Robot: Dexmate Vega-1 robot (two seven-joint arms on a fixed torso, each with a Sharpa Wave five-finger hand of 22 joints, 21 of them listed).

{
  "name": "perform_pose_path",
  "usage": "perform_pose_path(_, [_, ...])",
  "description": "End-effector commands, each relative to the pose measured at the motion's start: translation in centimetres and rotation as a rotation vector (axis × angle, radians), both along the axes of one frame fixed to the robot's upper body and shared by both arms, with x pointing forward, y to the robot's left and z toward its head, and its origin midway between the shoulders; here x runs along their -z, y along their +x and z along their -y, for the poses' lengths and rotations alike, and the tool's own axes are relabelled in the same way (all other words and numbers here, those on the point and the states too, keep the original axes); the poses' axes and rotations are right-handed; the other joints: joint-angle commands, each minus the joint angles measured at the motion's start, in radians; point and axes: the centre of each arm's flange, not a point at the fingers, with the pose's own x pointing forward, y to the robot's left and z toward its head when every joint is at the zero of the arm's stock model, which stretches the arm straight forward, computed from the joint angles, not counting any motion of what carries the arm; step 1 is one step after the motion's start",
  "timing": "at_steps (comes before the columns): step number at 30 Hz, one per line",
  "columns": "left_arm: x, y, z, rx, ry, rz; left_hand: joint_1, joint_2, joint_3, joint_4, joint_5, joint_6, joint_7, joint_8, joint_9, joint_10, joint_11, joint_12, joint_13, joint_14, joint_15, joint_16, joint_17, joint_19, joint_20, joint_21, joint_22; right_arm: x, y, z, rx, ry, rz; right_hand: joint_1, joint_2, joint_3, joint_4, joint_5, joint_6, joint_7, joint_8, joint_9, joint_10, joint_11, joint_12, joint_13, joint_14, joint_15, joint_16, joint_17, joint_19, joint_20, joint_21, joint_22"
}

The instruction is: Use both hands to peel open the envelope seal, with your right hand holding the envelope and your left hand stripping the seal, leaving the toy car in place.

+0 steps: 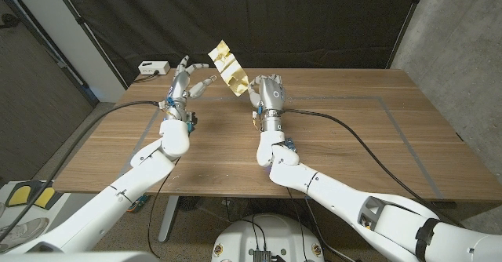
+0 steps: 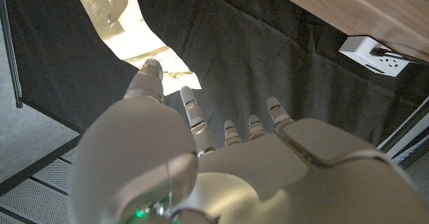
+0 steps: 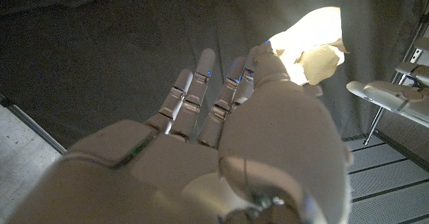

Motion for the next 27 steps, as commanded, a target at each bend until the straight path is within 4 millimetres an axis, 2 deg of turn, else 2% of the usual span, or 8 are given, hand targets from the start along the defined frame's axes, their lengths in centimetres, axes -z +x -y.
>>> perform_pose_path(1, [-0.3, 0.8, 1.2, 0.021, 0.023, -0.01, 0.02, -0.01, -0.008, -0.003, 0.001, 0.009, -0.001, 0.002, -0.002, 0.004, 0.007, 0.008, 0.002, -0.01, -0.014, 0.0, 0.0, -0.016, -0.007, 0.01, 0.002, -0.5, -0.4, -0.9, 0.02, -0.018, 0.026, 0.013, 0.002, 0.008, -0.001, -0.001, 0.073, 0.033, 0.028, 0.073, 0.012, -0.001, 0.008, 0.005, 0.011, -0.177, 0.001, 0.005, 0.002, -0.022, 0.007, 0.004])
perform_pose_path(3, [-0.4, 0.9, 1.3, 0.029, 0.026, -0.012, 0.027, -0.029, -0.02, -0.003, 0.007, -0.004, -0.001, -0.006, -0.006, -0.008, 0.005, 0.002, 0.002, -0.02, -0.014, -0.005, -0.002, -0.018, -0.01, 0.006, 0.001, -0.5, -0.3, -1.0, 0.025, -0.023, 0.029, 0.013, 0.001, 0.009, -0.001, -0.001, 0.073, 0.033, 0.029, 0.073, 0.012, -0.001, 0.008, 0.006, 0.011, -0.177, 0.002, 0.007, 0.002, -0.022, 0.008, 0.004])
perform_pose_path(10, [-0.4, 1.0, 1.5, 0.044, 0.052, -0.017, 0.033, -0.055, -0.04, 0.003, 0.019, -0.056, 0.005, -0.023, -0.002, -0.024, 0.011, -0.005, 0.003, -0.031, -0.015, -0.007, -0.003, -0.013, -0.014, 0.003, 0.0, -0.7, -0.1, -1.5, 0.032, -0.04, 0.024, 0.014, -0.001, 0.012, -0.001, -0.005, 0.07, 0.031, 0.029, 0.075, 0.011, -0.002, 0.008, 0.008, 0.009, -0.177, 0.003, 0.013, -0.001, -0.021, 0.014, 0.005])
perform_pose_path(14, [-0.4, 0.9, 1.6, 0.039, 0.056, -0.015, 0.035, -0.057, -0.046, 0.007, 0.025, -0.072, 0.002, -0.026, 0.003, -0.03, 0.014, -0.007, 0.003, -0.041, -0.016, -0.009, -0.003, -0.012, -0.017, 0.002, 0.0, -0.9, -0.2, -1.7, 0.031, -0.044, 0.034, 0.014, -0.001, 0.014, -0.001, -0.007, 0.071, 0.03, 0.029, 0.076, 0.011, -0.002, 0.008, 0.009, 0.009, -0.177, 0.003, 0.015, -0.003, -0.02, 0.017, 0.005])
perform_pose_path(17, [-0.4, 1.0, 1.6, 0.034, 0.047, -0.01, 0.067, -0.033, -0.042, 0.011, 0.032, 0.001, 0.001, 0.014, 0.018, -0.009, -0.002, 0.001, 0.004, -0.037, -0.025, -0.006, -0.007, -0.003, -0.025, 0.001, 0.001, -1.0, -0.2, -1.9, 0.029, -0.045, 0.038, 0.013, -0.002, 0.015, 0.0, -0.008, 0.071, 0.029, 0.03, 0.077, 0.011, -0.001, 0.008, 0.01, 0.008, -0.177, 0.004, 0.017, -0.003, -0.02, 0.018, 0.005])
perform_pose_path(19, [-0.4, 1.0, 1.7, 0.026, 0.048, -0.008, 0.095, -0.013, -0.036, 0.011, 0.03, 0.059, 0.003, 0.045, 0.028, 0.008, -0.002, 0.006, 0.003, -0.027, -0.029, -0.004, -0.01, 0.012, -0.028, 0.003, 0.0, -1.2, -0.3, -1.9, 0.026, -0.043, 0.04, 0.013, -0.002, 0.016, 0.0, -0.009, 0.07, 0.029, 0.029, 0.077, 0.011, -0.001, 0.008, 0.01, 0.008, -0.177, 0.004, 0.018, -0.004, -0.02, 0.019, 0.005])
perform_pose_path(22, [-0.4, 1.0, 1.7, 0.016, 0.044, -0.01, 0.125, -0.002, -0.035, 0.01, 0.02, 0.13, 0.003, 0.082, 0.039, 0.022, -0.011, 0.009, 0.003, -0.019, -0.031, -0.004, -0.013, 0.023, -0.035, 0.003, -0.001, -1.4, -0.4, -2.0, 0.022, -0.038, 0.048, 0.013, -0.002, 0.017, 0.0, -0.01, 0.069, 0.029, 0.029, 0.078, 0.011, -0.001, 0.009, 0.011, 0.008, -0.177, 0.004, 0.02, -0.006, -0.02, 0.021, 0.005])
perform_pose_path(27, [-0.5, 1.1, 1.7, 0.01, 0.049, -0.022, 0.135, 0.006, -0.035, 0.012, 0.015, 0.149, 0.001, 0.091, 0.04, 0.03, -0.022, 0.01, 0.002, -0.019, -0.04, -0.004, -0.013, 0.031, -0.041, 0.004, -0.001, -1.7, -0.6, -2.0, 0.015, -0.031, 0.069, 0.013, -0.003, 0.019, 0.001, -0.012, 0.07, 0.029, 0.03, 0.079, 0.011, -0.001, 0.009, 0.012, 0.007, -0.177, 0.004, 0.023, -0.007, -0.02, 0.026, 0.006])
